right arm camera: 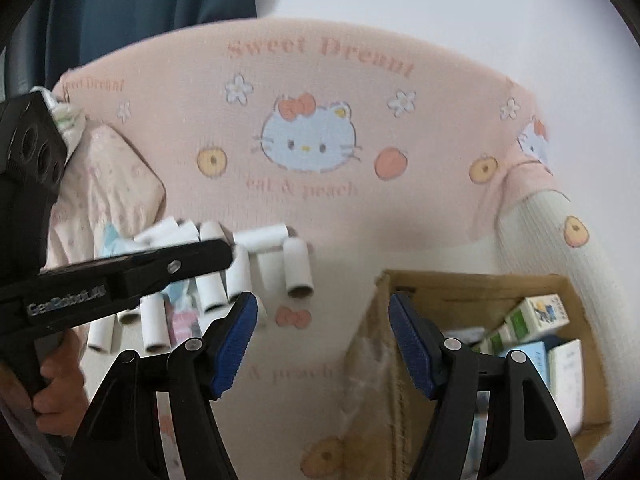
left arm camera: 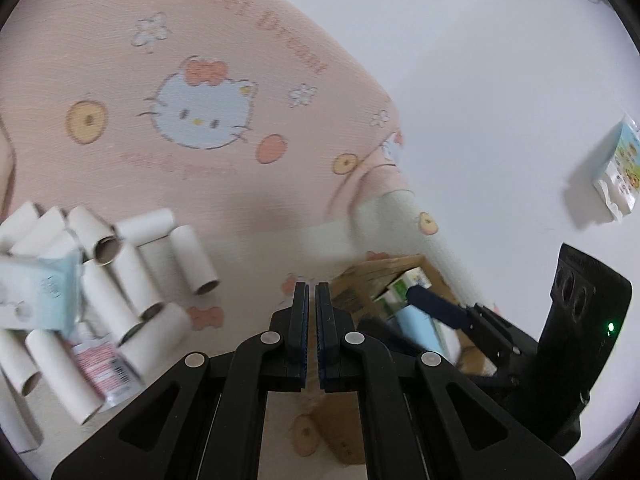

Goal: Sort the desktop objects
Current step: 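Move the left gripper back toward the pile of white tubes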

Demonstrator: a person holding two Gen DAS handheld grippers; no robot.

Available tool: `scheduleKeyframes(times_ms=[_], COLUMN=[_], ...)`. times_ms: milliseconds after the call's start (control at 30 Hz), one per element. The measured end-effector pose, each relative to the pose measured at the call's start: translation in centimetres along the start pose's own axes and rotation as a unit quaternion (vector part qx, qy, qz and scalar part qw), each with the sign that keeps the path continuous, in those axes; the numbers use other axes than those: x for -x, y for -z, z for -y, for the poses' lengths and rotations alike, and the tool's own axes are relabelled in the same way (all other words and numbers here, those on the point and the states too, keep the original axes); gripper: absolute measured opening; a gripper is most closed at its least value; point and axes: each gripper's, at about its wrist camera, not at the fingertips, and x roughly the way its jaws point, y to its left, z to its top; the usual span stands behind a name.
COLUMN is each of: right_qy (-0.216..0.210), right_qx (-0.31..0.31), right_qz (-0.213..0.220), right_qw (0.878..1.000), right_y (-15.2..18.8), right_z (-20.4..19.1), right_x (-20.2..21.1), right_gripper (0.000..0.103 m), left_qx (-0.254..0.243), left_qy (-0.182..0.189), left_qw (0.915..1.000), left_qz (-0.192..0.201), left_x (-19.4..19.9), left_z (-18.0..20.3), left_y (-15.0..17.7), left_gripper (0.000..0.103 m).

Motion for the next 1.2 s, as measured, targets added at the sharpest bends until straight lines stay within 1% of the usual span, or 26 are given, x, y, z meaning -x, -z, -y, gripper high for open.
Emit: scheduleKeyframes(times_ms=[100,167,233,333,400,533,633,733,833,900,933,967,1033,1133,1200], right_qy=[-0.024,-0.034,-0.038,-0.046,-0.059,-0.098,-0.123,-0.144,-0.136,-0.118,-0.113,-0.107,-0.091,-0.081,-0.081], right_qx=[0.018,0.026,0.032,0.038,0.036,0.023,0.002,-0.019,-0.015,-0.004,-0.001,-0.001,-0.012,-0.065,-0.091], right_qz=[-0.005,-0.013,-0.022,-0.028,-0.035,-0.041,-0.063,-0.076,-0.093,-0.090,-0.089,-0.089,-0.099,-0.127,-0.132], right_qw=[1.000,0.999,0.999,0.998,0.997,0.994,0.990,0.987,0.986,0.989,0.990,0.990,0.991,0.987,0.984], right_y=[0.7,1.1,1.5,2.3,2.9,4.3,5.6,6.8,7.4,7.4,7.2,7.1,6.8,6.5,6.5], right_z=[-1.3,-2.1,-2.9,-4.0,-4.9,-6.3,-7.1,-7.6,-8.0,-8.0,-7.9,-7.6,-7.1,-5.5,-4.7], right_x=[-0.9,-1.8,-3.0,-4.5,-5.6,-7.7,-9.9,-11.5,-12.7,-13.2,-13.5,-13.9,-14.8,-16.6,-17.2], right_gripper=[0.066,0.066,0.066,0.066,0.066,0.066,0.066,0.066,0.066,0.066,0.066,0.066,0.066,0.066,0.067], left_qx=[-0.007,-0.009,0.000,0.037,0.061,0.090,0.089,0.091,0.113,0.128,0.134,0.138,0.144,0.145,0.138], left_qy=[-0.032,-0.074,-0.092,-0.091,-0.091,-0.098,-0.097,-0.091,-0.076,-0.071,-0.070,-0.070,-0.075,-0.076,-0.083], left_qw=[0.9994,0.9971,0.9954,0.9947,0.9935,0.9905,0.9904,0.9903,0.9892,0.9873,0.9861,0.9851,0.9827,0.9823,0.9819], left_qz=[-0.008,-0.018,-0.028,-0.029,-0.028,-0.037,-0.042,-0.052,-0.055,-0.061,-0.068,-0.076,-0.090,-0.092,-0.100], left_x=[0.1,-0.1,-0.1,0.6,1.1,1.3,0.9,0.1,-0.6,-1.3,-1.8,-2.4,-3.4,-4.3,-4.9], left_z=[-1.8,-3.3,-4.8,-7.3,-8.8,-11.4,-12.3,-13.1,-13.9,-14.6,-14.9,-15.2,-15.8,-16.3,-16.4], left_y=[1.7,3.0,3.8,4.4,4.5,4.5,4.6,4.6,4.4,4.3,4.2,4.1,3.9,3.8,3.6], left_gripper=[0.004,0.004,0.004,0.004,0.004,0.004,0.004,0.004,0.005,0.016,0.026,0.033,0.033,0.033,0.028])
